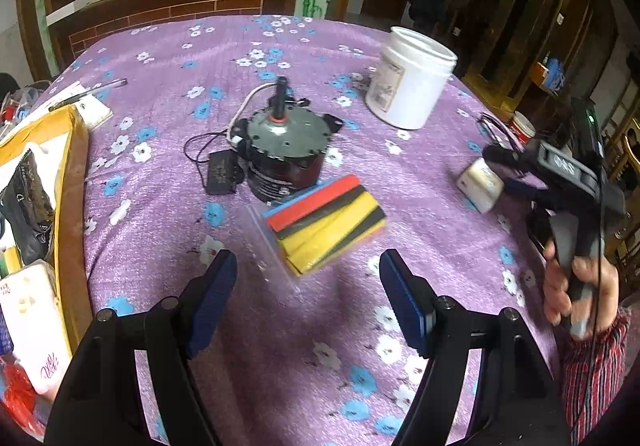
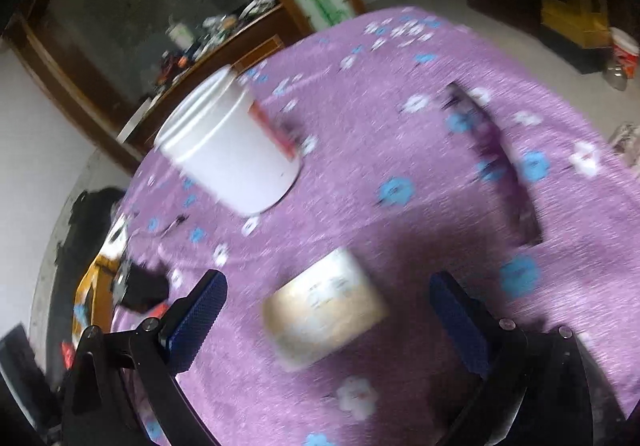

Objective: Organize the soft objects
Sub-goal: 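Grasp the red-yellow-black tube pack with the left gripper while the right gripper grasps the Face tissue pack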

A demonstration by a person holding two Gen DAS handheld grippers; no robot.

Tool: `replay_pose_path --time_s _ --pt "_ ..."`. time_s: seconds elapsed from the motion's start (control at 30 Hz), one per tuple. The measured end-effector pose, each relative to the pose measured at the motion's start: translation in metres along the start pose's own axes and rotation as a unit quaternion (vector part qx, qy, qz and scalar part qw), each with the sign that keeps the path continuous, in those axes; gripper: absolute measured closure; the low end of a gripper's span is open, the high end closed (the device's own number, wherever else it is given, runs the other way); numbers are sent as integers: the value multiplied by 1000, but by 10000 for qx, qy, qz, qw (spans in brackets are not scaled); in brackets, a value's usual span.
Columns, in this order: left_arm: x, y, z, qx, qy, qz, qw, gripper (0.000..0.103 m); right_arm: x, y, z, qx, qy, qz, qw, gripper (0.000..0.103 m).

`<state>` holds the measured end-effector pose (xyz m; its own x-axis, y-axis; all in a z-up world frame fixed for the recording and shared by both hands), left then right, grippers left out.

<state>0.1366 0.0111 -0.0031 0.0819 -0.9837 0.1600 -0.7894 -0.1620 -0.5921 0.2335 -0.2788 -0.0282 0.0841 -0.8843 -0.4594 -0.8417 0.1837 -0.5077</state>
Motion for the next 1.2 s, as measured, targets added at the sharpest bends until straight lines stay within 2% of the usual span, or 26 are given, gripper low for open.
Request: replay_pose_path --time_s 0.1,0.13,0.17,0.2,0.23,0.37,0.47,0.67,0.7,0.77,0.87,1.0,1.1,1.2 --pt "-8 -4 3 13 7 -137 9999 30 -20 14 2 -324 -489 -190 9981 0" --pt "-10 -6 4 14 -7 -196 9998 30 -32 22 4 -629 -1041 -265 9922 0" --pt "-13 -8 5 26 -16 -245 9997 30 -39 26 5 -785 -1399 -258 9867 1" --pt "-14 -11 6 51 -9 -306 9995 30 -46 29 3 -861 -1758 -225 9804 1" --pt "-16 -13 8 60 -6 -347 9994 30 -49 29 -1 -810 -1925 -219 9777 1" --pt "-17 -23 20 51 -51 -470 9989 30 -32 19 -11 -410 -1396 -74 9893 0" --pt "-17 -31 35 11 -106 -508 9987 30 -21 16 -13 -382 -1528 220 9873 0" --pt "-11 -34 57 -46 -107 -364 9993 29 -26 12 -13 -343 -1487 89 9882 0" --pt "-8 -33 56 44 -121 -263 9996 27 -27 11 -13 -348 -1489 92 9882 0" --pt "-1 -29 58 -31 -14 -54 10000 26 -27 11 -12 -348 -1502 113 9880 0" --pt "15 -21 53 -230 349 242 9988 27 -26 10 -14 -348 -1489 100 9882 0" --pt "52 1 48 -662 689 992 9905 26 -27 10 -14 -317 -1443 53 9890 0" --pt "85 17 46 -741 451 1761 9805 26 -26 10 -14 -297 -1400 80 9897 0" --pt "99 18 49 -628 139 1952 9786 22 -25 9 -15 -264 -1369 70 9902 0"
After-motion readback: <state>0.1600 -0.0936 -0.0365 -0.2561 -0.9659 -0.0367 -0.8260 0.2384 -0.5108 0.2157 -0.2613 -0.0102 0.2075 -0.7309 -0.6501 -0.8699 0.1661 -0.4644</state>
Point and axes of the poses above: each gripper's, at about its wrist camera, not at the fingertips, and z roughly the way its jaws point, x to its right, y to its underside, the point moved 3 cm from there along z, roughly the way its jaws point
